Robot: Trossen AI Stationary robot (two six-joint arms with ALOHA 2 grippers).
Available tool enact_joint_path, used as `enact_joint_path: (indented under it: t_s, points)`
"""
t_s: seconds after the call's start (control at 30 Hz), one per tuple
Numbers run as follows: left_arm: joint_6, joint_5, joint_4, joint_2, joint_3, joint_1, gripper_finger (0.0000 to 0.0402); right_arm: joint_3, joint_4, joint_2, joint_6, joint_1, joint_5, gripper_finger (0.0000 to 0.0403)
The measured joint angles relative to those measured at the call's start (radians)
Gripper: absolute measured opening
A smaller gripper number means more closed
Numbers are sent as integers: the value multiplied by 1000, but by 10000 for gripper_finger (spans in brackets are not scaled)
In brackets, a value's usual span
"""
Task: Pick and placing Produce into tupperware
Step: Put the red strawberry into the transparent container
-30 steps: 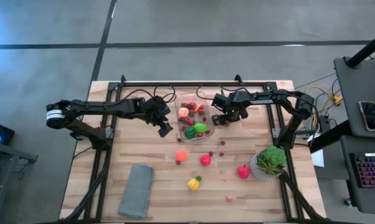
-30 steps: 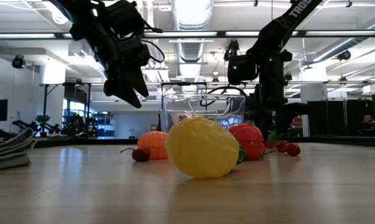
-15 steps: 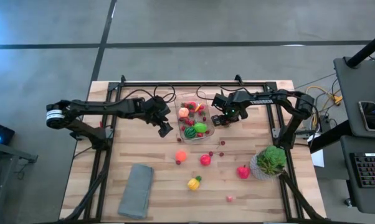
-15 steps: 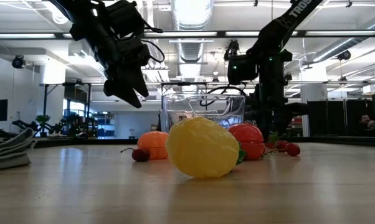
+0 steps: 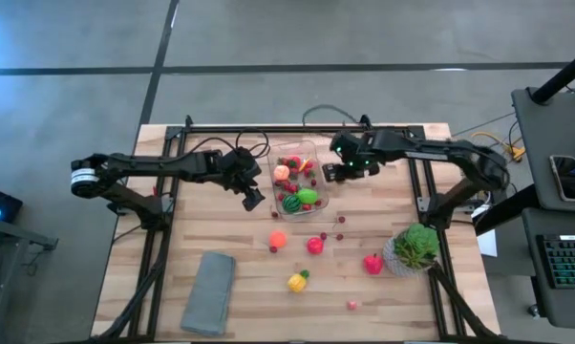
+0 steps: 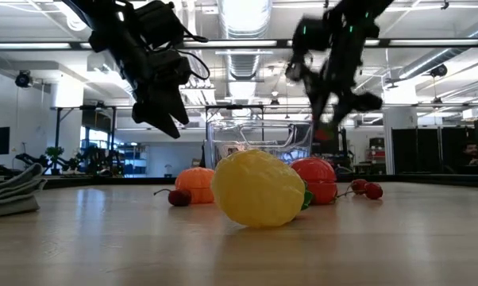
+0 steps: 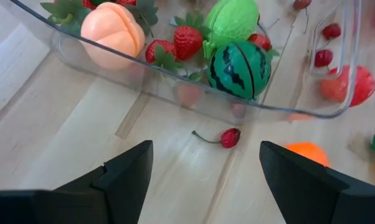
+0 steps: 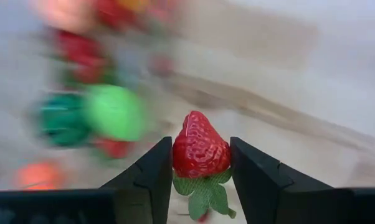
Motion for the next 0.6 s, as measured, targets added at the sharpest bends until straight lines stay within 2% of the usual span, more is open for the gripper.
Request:
enact_joint_path:
  t_s: [0.2,0.37,0.6]
  points:
    - [85,0,-6,0,-14,-1,279,120,140,-52,-106,41,-40,139]
    - [188,3,-9,0,-14,-1,279,195,141,45,-134,43,47,148]
    - [267,7,-10,0,-14,-6,279,309,115,204,-138,85,-8,209]
